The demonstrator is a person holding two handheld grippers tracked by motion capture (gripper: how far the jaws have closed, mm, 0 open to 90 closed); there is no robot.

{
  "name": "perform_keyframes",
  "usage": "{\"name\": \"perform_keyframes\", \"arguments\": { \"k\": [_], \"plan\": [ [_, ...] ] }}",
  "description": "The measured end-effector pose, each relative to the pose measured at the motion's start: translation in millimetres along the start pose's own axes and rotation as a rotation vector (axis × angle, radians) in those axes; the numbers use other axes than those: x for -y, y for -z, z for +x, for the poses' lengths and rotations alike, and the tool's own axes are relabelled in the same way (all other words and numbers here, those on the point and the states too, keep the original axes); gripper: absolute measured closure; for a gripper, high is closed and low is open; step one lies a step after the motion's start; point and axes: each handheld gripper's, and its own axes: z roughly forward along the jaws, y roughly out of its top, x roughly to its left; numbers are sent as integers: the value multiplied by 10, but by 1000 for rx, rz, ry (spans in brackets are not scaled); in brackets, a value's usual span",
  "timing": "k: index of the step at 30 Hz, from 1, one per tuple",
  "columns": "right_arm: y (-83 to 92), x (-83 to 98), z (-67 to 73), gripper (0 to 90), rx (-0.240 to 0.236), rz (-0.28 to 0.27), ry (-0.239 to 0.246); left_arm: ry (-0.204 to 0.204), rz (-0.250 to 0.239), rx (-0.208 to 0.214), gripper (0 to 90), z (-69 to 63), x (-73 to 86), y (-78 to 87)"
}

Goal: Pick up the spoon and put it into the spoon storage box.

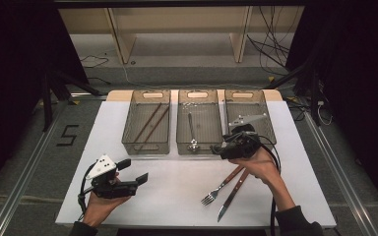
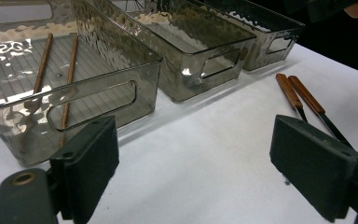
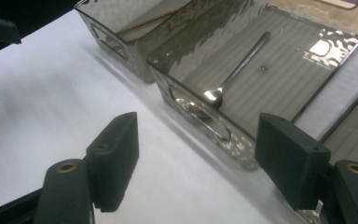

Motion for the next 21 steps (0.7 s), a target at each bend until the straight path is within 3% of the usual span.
{"name": "perform_keyframes", "arguments": {
  "k": [7, 21],
  "plan": [
    [56, 144, -7, 306, 1, -11, -15, -1, 0, 1, 148, 0, -1, 1],
    [76, 373, -88, 320, 19, 32, -31, -3, 3, 0, 148, -1, -4, -5]
  ]
}}
